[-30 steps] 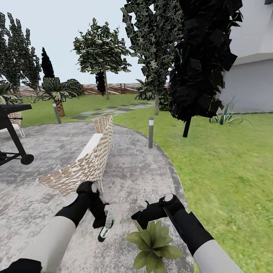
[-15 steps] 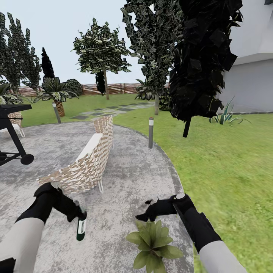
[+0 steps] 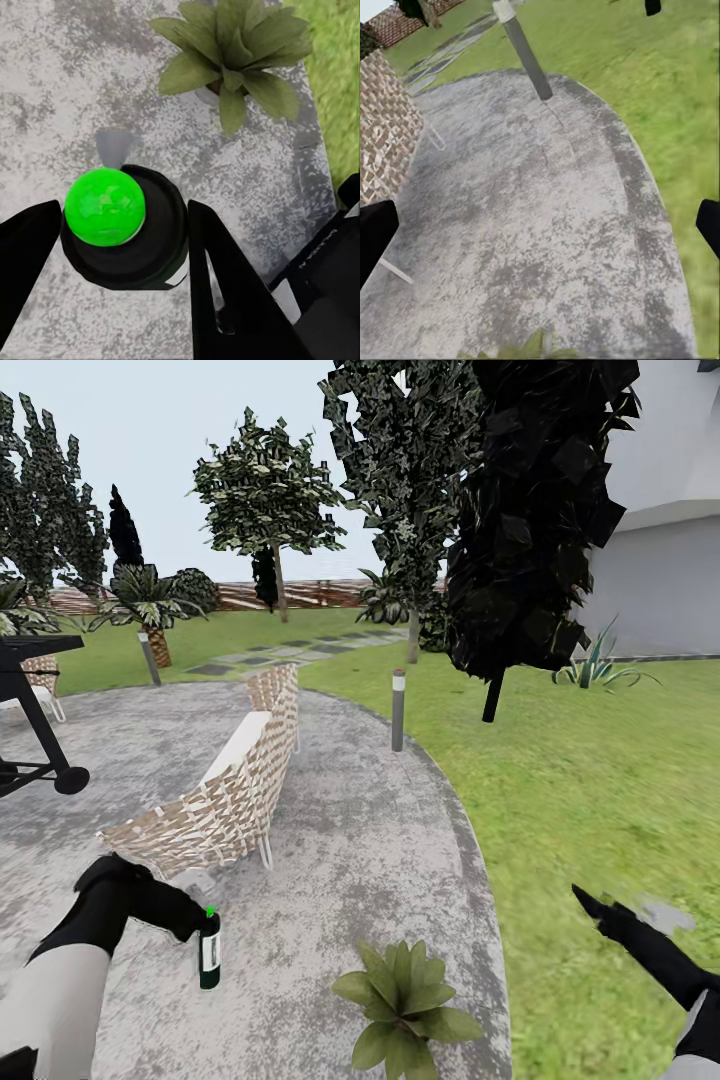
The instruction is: Pick up the pesticide atomizer in the garden and spray insectifuge to fully cover both potted plants in the garden.
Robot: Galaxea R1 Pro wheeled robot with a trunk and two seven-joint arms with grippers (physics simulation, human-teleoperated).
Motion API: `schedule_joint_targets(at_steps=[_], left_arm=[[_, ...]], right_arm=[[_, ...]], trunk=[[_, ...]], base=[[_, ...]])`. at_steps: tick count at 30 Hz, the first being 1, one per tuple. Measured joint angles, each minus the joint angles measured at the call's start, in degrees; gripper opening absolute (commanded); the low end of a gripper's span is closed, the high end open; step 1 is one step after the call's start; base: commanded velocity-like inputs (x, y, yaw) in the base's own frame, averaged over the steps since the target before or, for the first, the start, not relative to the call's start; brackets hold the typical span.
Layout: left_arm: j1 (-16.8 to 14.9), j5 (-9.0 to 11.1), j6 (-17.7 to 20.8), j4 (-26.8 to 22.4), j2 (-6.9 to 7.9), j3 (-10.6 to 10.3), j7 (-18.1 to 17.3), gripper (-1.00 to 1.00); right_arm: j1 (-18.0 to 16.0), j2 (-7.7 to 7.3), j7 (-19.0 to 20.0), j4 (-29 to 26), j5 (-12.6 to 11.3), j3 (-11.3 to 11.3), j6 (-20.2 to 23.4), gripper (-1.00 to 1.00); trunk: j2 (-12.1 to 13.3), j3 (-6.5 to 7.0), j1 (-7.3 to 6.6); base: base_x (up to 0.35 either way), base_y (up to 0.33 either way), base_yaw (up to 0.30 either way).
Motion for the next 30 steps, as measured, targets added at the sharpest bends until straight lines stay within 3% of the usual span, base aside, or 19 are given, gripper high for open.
schedule_joint_targets(at_steps=[1, 2, 5, 8, 11, 14, 19, 24, 30], left_arm=[[0.00, 0.12, 0.81, 0.01, -1.17, 1.21, 4.43, -1.00], [0.00, 0.33, 2.33, 0.01, -1.95, 1.96, 7.33, -1.00], [-0.06, 0.94, 7.48, -0.25, -4.23, 2.89, 11.73, -1.00], [-0.15, 1.13, 9.97, -1.40, -6.03, 3.16, 14.86, -1.00], [-0.16, 0.97, 10.59, -1.72, -8.52, 3.20, 18.61, -1.00], [-0.08, 0.78, 10.95, -1.48, -10.61, 3.19, 20.88, -1.00], [0.07, 0.74, 13.74, -0.18, -10.99, 3.49, 21.27, -1.00], [0.10, 0.76, 17.72, 9.89, -11.91, 2.53, 21.37, -1.00], [0.08, 0.70, 18.00, 11.60, -12.04, 2.41, 21.45, -1.00]], right_arm=[[0.01, -0.04, -2.01, 0.05, 3.05, -3.41, -0.32, 1.00], [0.01, 0.01, -4.63, 0.06, 5.91, -4.89, -0.39, 1.00], [0.00, -0.11, -12.99, 0.29, 11.65, -6.81, -0.40, 1.00], [0.00, -0.15, -22.91, 1.93, 13.66, -7.10, -0.06, 1.00], [0.00, -0.04, -28.14, 4.34, 14.67, -7.06, 0.39, 1.00], [0.00, -0.09, -29.22, 5.26, 15.45, -7.37, 2.58, 1.00], [0.01, -0.16, -29.65, 5.70, 15.86, -7.64, 7.48, 1.00], [0.01, -0.14, -29.70, 5.74, 17.89, -7.70, 8.12, 1.00], [0.01, -0.08, -29.77, 5.98, 18.55, -7.77, 8.16, 1.00]], trunk=[[0.00, 0.00, 0.00], [0.00, 0.00, 0.00], [0.00, 0.00, 0.00], [0.00, 0.00, 0.00], [0.00, 0.00, 0.00], [0.00, 0.00, 0.00], [0.00, 0.07, 0.00], [0.00, 0.17, 0.00], [0.00, 0.00, 0.00]], base=[[0.000, 0.000, 0.000], [0.000, 0.000, 0.000], [0.000, 0.000, 0.000], [0.000, 0.000, 0.000], [0.000, 0.000, 0.000], [0.000, 0.000, 0.000], [0.000, 0.000, -0.095], [0.000, 0.000, -0.271], [0.000, 0.000, -0.256]])
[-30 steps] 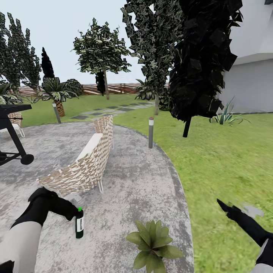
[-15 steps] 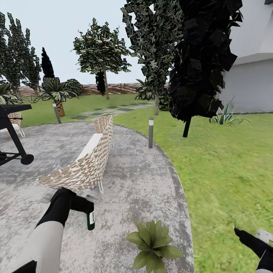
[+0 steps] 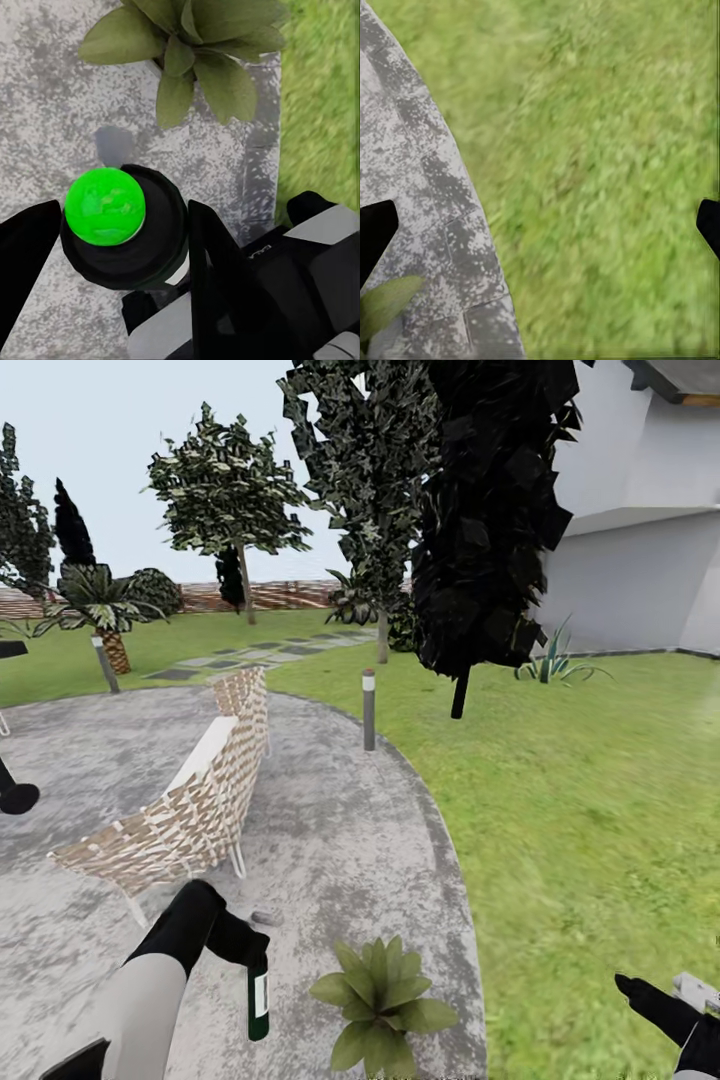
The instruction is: Pick up the pesticide atomizer in the garden and spray insectifuge to fully cover both potted plants in the garden.
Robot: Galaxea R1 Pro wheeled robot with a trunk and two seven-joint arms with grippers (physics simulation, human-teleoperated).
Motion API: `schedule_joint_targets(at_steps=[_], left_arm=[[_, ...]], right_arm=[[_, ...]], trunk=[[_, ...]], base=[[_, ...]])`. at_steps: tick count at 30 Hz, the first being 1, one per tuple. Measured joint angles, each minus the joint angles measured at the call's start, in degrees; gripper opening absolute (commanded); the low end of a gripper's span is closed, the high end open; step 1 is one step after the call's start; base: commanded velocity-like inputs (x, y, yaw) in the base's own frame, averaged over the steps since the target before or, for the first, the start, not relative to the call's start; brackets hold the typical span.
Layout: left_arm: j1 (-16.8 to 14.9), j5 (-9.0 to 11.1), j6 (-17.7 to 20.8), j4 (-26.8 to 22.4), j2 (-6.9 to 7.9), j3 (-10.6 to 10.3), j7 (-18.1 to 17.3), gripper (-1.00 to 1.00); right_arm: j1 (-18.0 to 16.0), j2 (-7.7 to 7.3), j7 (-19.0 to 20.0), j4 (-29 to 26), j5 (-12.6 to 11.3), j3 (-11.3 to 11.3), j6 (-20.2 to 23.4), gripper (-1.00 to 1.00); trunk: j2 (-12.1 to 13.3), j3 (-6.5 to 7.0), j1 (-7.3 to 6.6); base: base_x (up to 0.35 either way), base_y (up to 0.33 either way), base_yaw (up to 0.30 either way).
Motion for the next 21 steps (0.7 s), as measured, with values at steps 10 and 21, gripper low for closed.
schedule_joint_targets(at_steps=[10, 21], left_arm=[[0.00, -0.14, 0.62, 4.62, -0.05, -0.13, -0.01, -1.00], [-0.01, -0.49, 1.20, 4.90, -0.08, -2.15, 0.11, -1.00]], right_arm=[[0.00, 0.08, 0.07, 3.97, 0.04, 0.03, 0.11, 1.00], [0.00, 0.18, 0.08, 7.69, 0.12, 0.12, 0.26, 1.00]], trunk=[[0.00, -0.78, 0.00], [0.00, -1.69, 0.00]], base=[[0.000, 0.000, -0.166], [0.000, 0.000, -0.153]])
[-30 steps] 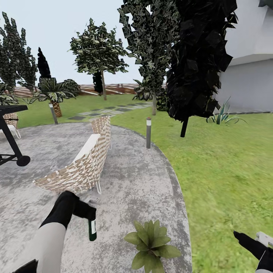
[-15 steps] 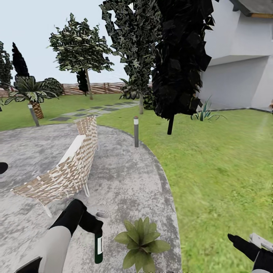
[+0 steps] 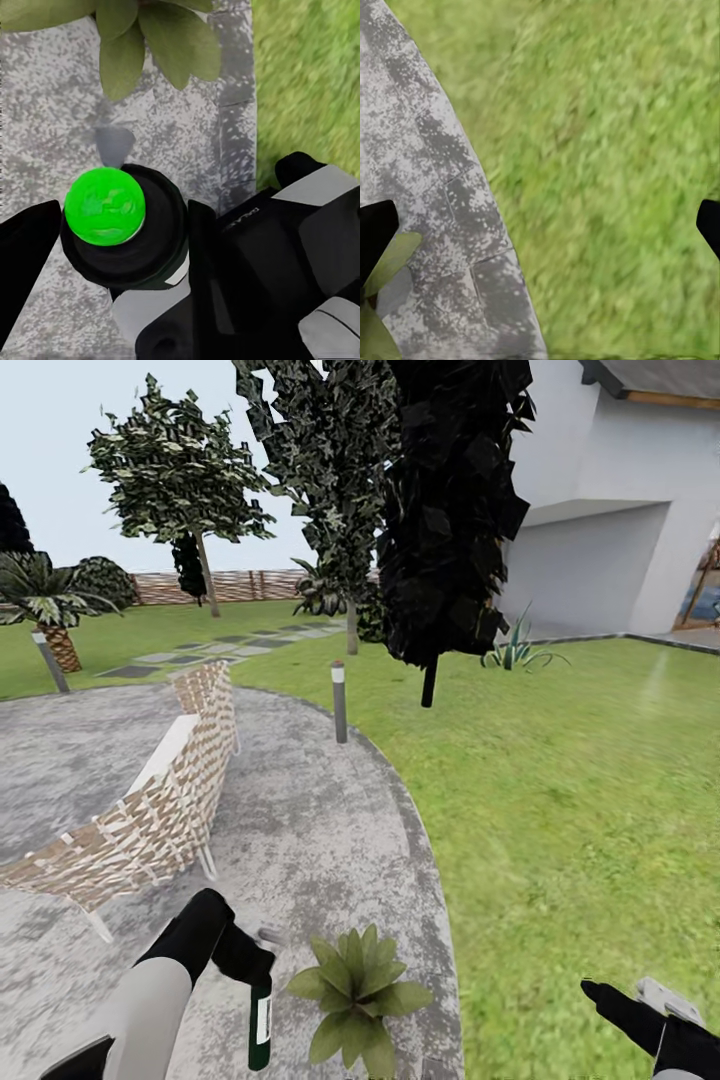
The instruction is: Pick up the pesticide atomizer in the garden and spray insectifuge to fully cover both potted plants in the garden.
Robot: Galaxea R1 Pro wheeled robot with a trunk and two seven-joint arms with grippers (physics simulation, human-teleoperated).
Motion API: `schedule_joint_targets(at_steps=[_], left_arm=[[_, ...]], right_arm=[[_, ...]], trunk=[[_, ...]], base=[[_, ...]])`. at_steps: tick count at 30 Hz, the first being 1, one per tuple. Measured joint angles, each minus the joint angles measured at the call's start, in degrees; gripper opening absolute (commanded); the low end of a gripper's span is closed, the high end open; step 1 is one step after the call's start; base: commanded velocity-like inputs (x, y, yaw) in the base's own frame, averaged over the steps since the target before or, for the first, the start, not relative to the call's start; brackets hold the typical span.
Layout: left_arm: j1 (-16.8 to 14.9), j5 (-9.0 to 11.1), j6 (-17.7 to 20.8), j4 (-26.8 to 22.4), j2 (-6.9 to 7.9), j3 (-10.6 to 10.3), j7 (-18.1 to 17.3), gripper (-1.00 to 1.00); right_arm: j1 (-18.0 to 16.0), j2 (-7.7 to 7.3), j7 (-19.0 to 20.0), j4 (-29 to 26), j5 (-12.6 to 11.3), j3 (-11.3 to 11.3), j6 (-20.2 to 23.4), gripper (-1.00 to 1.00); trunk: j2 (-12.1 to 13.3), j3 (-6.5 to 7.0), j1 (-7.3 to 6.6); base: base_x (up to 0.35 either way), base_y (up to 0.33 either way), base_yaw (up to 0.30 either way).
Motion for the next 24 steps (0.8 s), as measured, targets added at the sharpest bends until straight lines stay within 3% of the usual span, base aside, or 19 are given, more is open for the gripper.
schedule_joint_targets(at_steps=[3, 6, 9, 14, 21, 24], left_arm=[[0.00, -4.13, 0.06, 0.04, -0.05, -0.03, 1.35, -1.00], [0.00, -7.40, 0.94, 0.16, -0.12, 0.10, 6.48, -1.00], [0.00, -7.73, 1.30, 0.18, -0.13, 0.30, 8.51, -1.00], [0.00, -7.64, 1.39, 0.18, -0.10, 0.38, 9.18, -1.00], [0.01, -7.56, 1.45, 0.57, -0.13, 0.39, 9.14, -1.00], [0.01, -7.54, 1.50, 3.06, -0.14, 0.39, 9.08, -1.00]], right_arm=[[0.00, -0.05, 0.00, 1.02, 0.01, 0.01, 0.00, 1.00], [-0.01, -0.08, 0.00, 1.25, 0.13, 0.01, 0.00, 1.00], [-0.01, -0.07, -0.01, 1.31, 0.87, 0.01, 0.00, 1.00], [-0.01, 0.07, 0.02, 1.33, 4.13, 0.00, 0.01, 1.00], [0.01, 0.17, 0.09, 1.32, 4.84, 0.00, 0.08, 1.00], [-0.01, 0.18, 0.09, 1.38, 4.86, 0.00, 0.09, 1.00]], trunk=[[0.00, -0.25, 0.00], [0.00, -0.49, 0.00], [0.00, -0.74, 0.00], [0.00, -1.08, 0.00], [0.00, -1.20, 0.00], [0.00, -1.42, -0.02]], base=[[0.000, 0.000, -0.142], [0.000, 0.000, -0.084], [0.000, 0.000, -0.022], [0.000, 0.000, -0.004], [0.019, 0.000, 0.000], [0.188, 0.000, 0.000]])
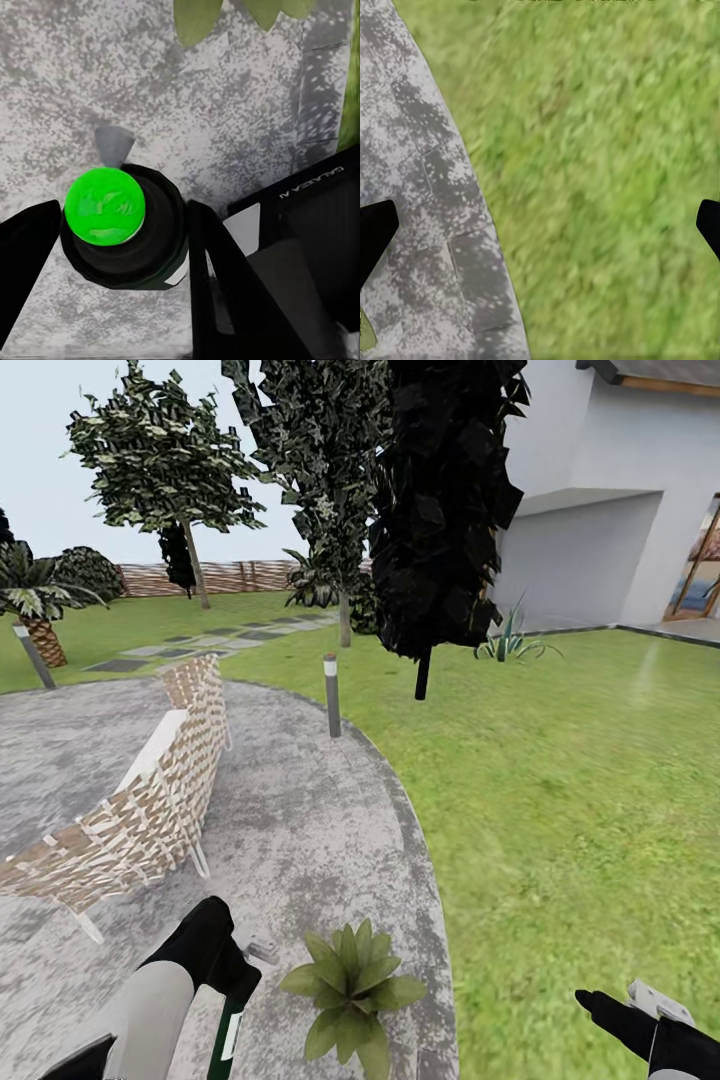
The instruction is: Pick up the pesticide atomizer in the garden and spray insectifuge to fully cover both potted plants in the garden.
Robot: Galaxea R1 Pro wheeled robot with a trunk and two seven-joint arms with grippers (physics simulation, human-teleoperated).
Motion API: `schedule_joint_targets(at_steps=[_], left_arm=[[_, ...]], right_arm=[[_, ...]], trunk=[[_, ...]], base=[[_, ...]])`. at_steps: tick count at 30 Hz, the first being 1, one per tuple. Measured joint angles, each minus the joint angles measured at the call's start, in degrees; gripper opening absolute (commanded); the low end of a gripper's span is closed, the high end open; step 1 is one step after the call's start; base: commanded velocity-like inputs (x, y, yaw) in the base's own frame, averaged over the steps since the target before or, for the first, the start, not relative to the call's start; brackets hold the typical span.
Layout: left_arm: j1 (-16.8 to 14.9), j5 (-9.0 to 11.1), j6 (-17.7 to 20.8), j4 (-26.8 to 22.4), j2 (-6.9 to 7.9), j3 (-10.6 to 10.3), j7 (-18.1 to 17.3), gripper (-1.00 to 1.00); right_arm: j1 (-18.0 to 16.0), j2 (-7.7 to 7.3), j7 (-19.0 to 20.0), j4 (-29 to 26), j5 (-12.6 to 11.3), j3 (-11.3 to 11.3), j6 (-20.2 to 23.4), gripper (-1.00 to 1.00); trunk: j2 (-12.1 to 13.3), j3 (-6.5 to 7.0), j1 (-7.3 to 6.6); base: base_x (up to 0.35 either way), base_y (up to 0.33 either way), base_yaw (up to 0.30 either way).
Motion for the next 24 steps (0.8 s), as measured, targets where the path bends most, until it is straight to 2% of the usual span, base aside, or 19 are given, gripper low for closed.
schedule_joint_targets(at_steps=[2, 7, 14, 19, 24], left_arm=[[0.00, 0.01, -0.04, 2.32, 0.00, 0.00, 0.03, -1.00], [-0.01, 0.00, -0.12, 3.46, 0.00, -0.01, 0.07, -1.00], [-0.01, 0.00, -0.07, 3.69, -0.01, -0.01, 0.05, -1.00], [-0.02, -0.02, -0.10, 7.50, -0.01, -0.01, 0.09, -1.00], [-0.02, -0.04, -0.13, 8.41, -0.01, -0.01, 0.16, -1.00]], right_arm=[[0.00, -0.01, 0.00, 0.02, 0.00, 0.00, 0.00, 1.00], [0.00, 0.00, 0.00, 0.03, 0.00, 0.00, 0.00, 1.00], [0.00, -0.01, 0.00, 0.03, 0.00, 0.00, 0.00, 1.00], [-0.01, 0.05, 0.00, 0.03, 0.00, 0.00, 0.01, 1.00], [-0.01, 0.03, -0.01, 0.03, 0.00, 0.00, 0.01, 1.00]], trunk=[[0.00, -0.18, -0.01], [0.00, -0.63, 0.01], [0.00, -1.27, 0.02], [0.00, -1.73, 0.02], [0.00, -2.19, 0.02]], base=[[0.255, 0.000, 0.000], [0.192, 0.000, 0.000], [0.018, 0.000, 0.000], [0.000, 0.000, 0.000], [0.000, 0.000, 0.000]])
